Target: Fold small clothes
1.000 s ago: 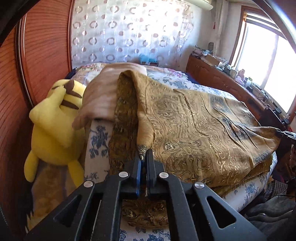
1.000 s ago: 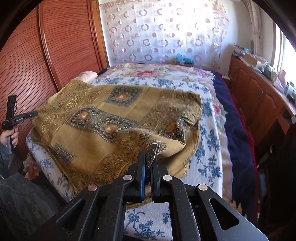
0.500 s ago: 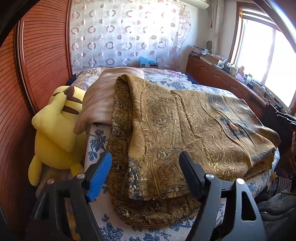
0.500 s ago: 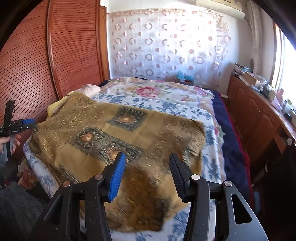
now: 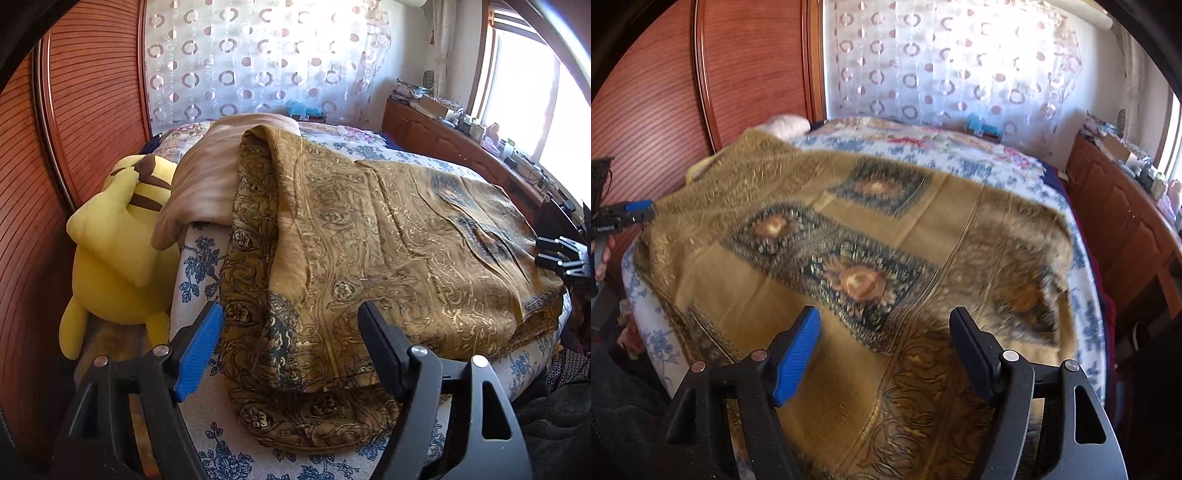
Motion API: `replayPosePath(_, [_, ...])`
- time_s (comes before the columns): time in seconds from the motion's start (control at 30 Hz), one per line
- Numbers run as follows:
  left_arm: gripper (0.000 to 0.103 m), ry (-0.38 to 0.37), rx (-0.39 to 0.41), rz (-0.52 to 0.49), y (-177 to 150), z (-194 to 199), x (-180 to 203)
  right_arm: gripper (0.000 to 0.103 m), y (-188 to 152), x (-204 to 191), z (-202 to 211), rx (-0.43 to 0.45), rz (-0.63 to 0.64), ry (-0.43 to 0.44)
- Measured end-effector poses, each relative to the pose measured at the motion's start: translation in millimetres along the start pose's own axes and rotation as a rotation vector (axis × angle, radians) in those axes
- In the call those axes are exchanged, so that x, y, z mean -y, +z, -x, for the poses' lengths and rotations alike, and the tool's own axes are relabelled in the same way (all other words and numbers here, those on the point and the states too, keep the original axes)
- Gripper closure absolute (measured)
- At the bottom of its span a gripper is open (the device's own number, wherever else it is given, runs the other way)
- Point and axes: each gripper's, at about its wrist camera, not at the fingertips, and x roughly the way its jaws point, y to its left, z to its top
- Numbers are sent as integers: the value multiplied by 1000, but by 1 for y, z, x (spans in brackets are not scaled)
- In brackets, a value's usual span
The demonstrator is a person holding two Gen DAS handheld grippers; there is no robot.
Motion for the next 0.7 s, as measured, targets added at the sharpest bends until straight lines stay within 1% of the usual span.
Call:
replayPosePath(0.23, [27,9,-14,33,-4,-7,-9,28,-2,-2,-27,-56,-26,-14])
replayPosePath(0.37, [27,16,-23,44,-5,-11,-13,25,-6,-4,-27,-31,-36,-32])
replayPosePath(0.47, [27,10,-29,62,-7,-13,-17,21,-10,-6,-29,-7,-46,-46])
replayPosePath(0.57, [27,-7,-38,97,-10,-17,-23,19,-13,-7,-29,-6,-51,-54])
replayPosePath(0.7, [27,1,-41,117,-11,-19,-28,17,-17,-7,-27,-6,-53,-54])
